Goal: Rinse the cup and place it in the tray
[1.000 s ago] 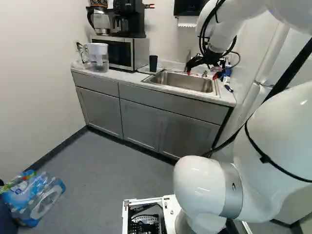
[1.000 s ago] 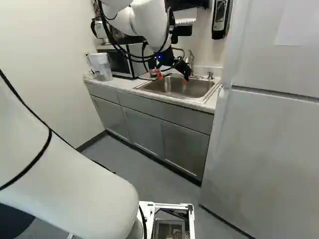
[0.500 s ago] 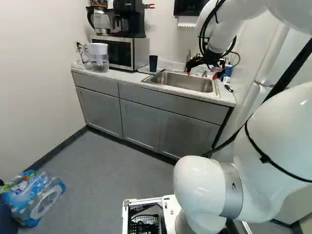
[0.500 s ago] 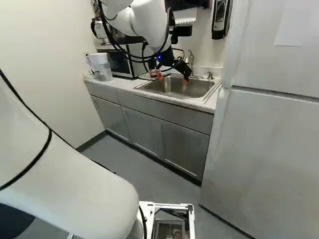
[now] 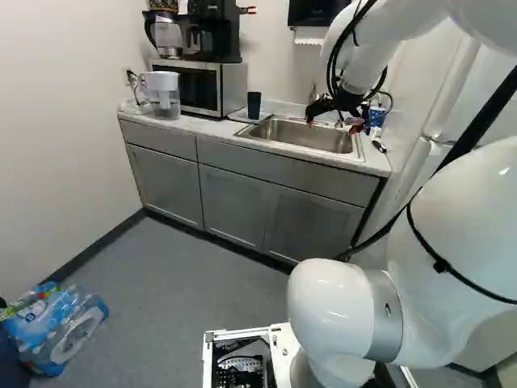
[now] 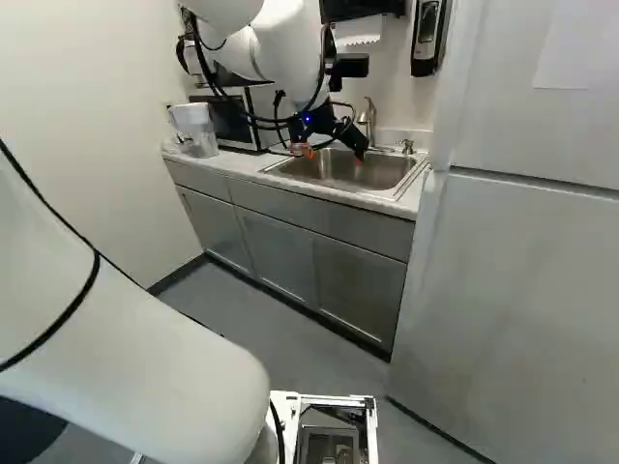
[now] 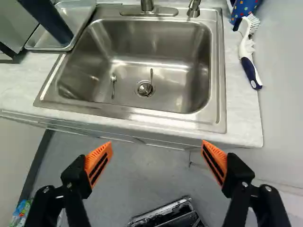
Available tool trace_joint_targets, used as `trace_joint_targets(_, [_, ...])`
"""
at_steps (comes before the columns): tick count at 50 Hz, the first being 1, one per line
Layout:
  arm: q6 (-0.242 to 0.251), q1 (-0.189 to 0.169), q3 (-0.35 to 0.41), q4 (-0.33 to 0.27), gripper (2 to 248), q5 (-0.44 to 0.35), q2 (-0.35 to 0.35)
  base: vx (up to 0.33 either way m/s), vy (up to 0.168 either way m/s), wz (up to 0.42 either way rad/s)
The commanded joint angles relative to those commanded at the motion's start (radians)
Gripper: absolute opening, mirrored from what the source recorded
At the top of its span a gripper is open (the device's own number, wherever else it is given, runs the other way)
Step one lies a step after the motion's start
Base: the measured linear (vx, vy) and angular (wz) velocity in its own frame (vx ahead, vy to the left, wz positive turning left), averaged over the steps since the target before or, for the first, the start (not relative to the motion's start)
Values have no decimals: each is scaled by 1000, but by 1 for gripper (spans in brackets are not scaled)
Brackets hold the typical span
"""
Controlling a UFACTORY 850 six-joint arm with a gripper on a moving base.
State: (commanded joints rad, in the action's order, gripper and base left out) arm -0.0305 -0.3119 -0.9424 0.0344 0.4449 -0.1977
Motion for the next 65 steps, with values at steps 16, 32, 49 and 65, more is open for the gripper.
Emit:
trace_joint_targets(16, [2,20,54,-2,247,-84,-5,0,0,0])
trace_joint_targets(32, [5,47,128,-5,247,-198,-12,0,0,0])
trace_joint_targets(49, [8,83,226,-9,247,-349,-22,0,0,0])
trace_joint_targets(65, [12,123,338,-14,247,-520,-32,0,0,0])
